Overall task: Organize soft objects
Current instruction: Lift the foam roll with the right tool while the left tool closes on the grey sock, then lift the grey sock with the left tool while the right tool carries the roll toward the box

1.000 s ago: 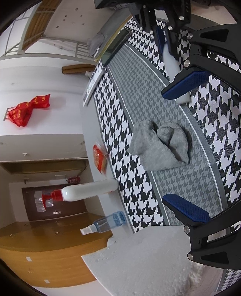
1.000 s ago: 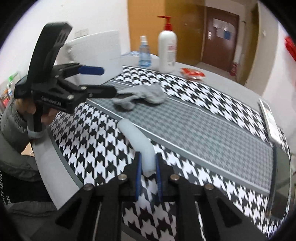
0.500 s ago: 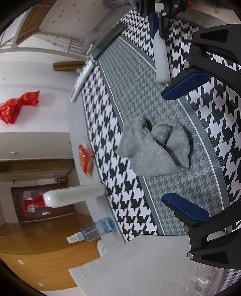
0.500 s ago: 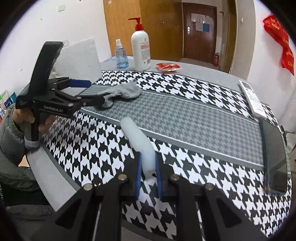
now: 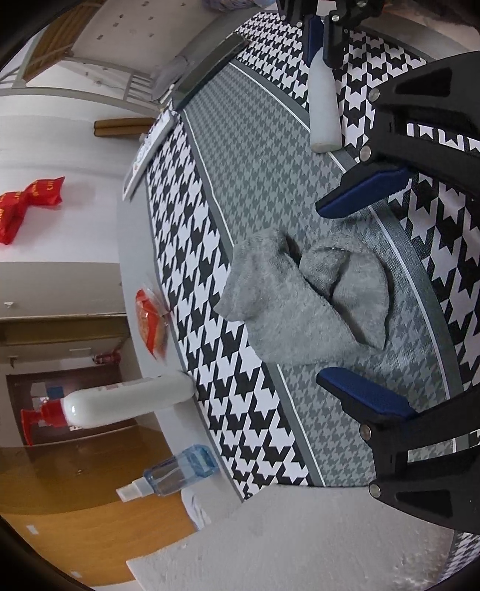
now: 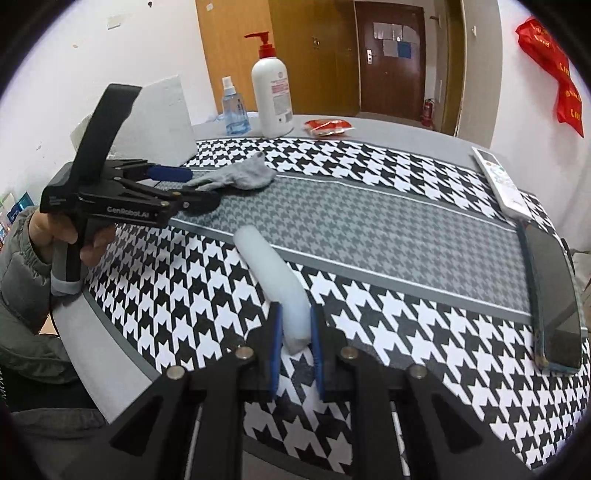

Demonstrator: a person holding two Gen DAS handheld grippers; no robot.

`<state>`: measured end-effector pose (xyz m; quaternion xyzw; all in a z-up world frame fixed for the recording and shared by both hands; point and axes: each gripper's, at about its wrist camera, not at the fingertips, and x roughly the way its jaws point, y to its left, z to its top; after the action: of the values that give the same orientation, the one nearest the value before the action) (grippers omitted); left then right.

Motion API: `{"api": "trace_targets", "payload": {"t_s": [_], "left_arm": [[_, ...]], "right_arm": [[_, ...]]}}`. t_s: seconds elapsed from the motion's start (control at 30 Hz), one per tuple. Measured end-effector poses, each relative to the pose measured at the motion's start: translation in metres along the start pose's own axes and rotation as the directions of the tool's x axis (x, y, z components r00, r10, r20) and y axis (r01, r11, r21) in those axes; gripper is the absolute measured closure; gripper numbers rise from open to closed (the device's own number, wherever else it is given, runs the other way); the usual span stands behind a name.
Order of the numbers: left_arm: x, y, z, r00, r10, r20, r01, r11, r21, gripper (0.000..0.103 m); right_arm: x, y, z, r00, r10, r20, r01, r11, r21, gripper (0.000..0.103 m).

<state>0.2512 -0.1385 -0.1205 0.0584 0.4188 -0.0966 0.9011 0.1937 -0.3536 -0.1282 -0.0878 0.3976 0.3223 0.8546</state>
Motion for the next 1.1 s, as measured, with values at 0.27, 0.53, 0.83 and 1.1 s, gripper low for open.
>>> {"api": "trace_targets", "payload": {"t_s": [0.27,0.53,0.83,1.1], "left_arm": [[0.007,0.000,0.001,1.000,0.008,-0.017,-0.008,1.000,0.002,0.040],[0.004,0.004,0.002,1.000,0.001,0.013,-0.001,1.000,-0.009,0.082],[-0.024,0.008,-0.001,0.996,0.003,0.091,-0.002,1.000,-0.014,0.085],[-0.050,0.008,-0.007,0.988,0.050,0.146,-0.048,0.999,-0.014,0.085]], "right_arm": [[0.000,-0.001,0.000,1.000,0.001,-0.002,-0.001,1.000,0.007,0.085],[0.000,0.001,0.000,1.000,-0.001,0.002,0.001,1.000,0.020,0.085],[-0.004,0.005,-0.001,0.999,0.023,0.027,-0.025,0.998,0.063,0.085],[-0.012,0.006,0.004,0.994,0.055,0.093,-0.067,0.990,0.122,0.085]]}}
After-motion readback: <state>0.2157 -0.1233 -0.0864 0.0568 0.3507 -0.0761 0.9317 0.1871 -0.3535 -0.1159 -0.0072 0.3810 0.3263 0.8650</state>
